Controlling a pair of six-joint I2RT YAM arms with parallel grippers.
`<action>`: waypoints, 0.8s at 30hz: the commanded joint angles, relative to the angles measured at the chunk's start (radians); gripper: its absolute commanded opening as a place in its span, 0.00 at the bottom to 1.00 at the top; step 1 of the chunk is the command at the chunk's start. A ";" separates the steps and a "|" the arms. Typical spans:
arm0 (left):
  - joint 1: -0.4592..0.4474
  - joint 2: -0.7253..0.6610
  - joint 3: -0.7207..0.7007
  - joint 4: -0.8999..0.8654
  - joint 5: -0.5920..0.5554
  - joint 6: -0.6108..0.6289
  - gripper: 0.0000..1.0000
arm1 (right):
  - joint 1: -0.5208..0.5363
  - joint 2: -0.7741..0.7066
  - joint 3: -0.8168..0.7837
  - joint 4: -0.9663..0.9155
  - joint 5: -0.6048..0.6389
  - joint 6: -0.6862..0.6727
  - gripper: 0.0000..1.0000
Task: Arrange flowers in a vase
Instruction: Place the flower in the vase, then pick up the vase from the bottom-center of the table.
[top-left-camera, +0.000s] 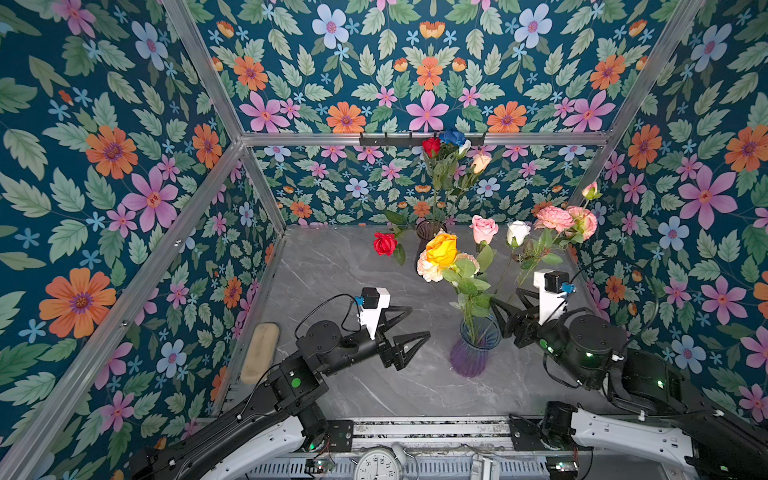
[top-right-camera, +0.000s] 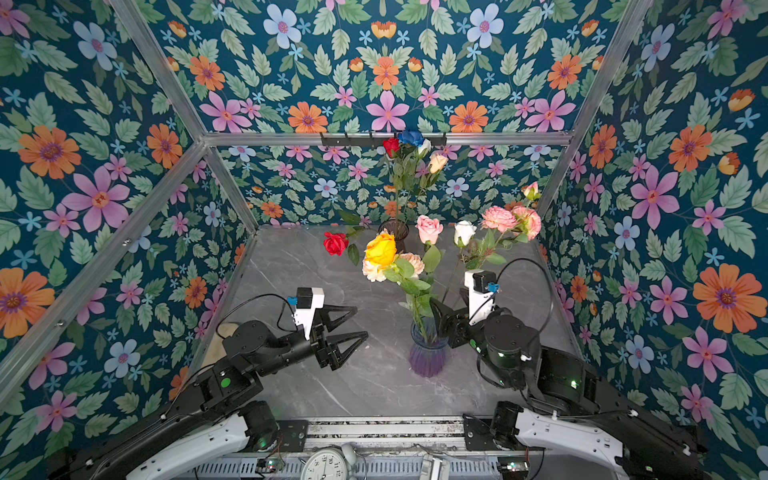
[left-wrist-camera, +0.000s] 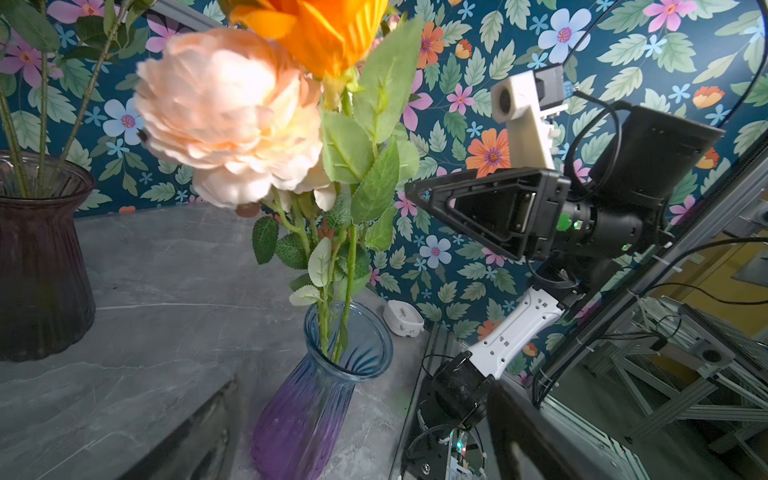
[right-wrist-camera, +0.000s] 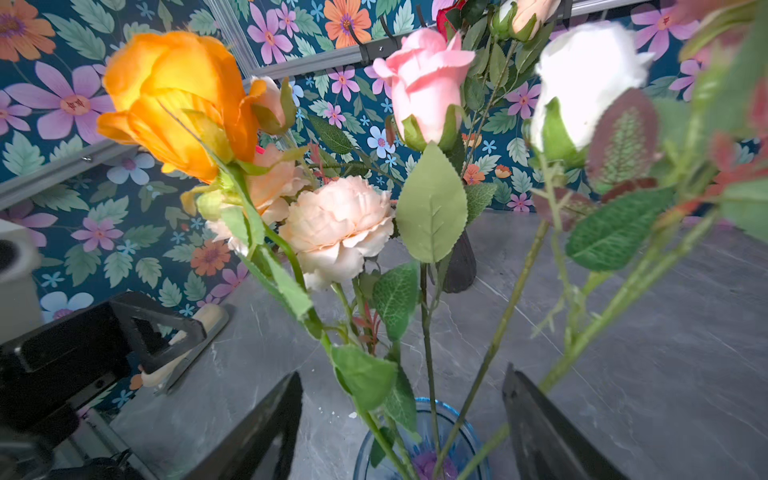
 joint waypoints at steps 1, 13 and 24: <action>0.000 0.019 0.002 0.054 0.015 0.001 0.93 | 0.000 -0.075 -0.013 -0.082 -0.012 0.074 0.71; 0.002 0.113 0.056 0.060 0.031 0.033 0.92 | -0.005 0.086 0.034 -0.499 -0.112 0.418 0.74; 0.002 0.105 0.071 0.029 0.025 0.050 0.93 | -0.342 0.130 -0.090 -0.357 -0.626 0.357 0.43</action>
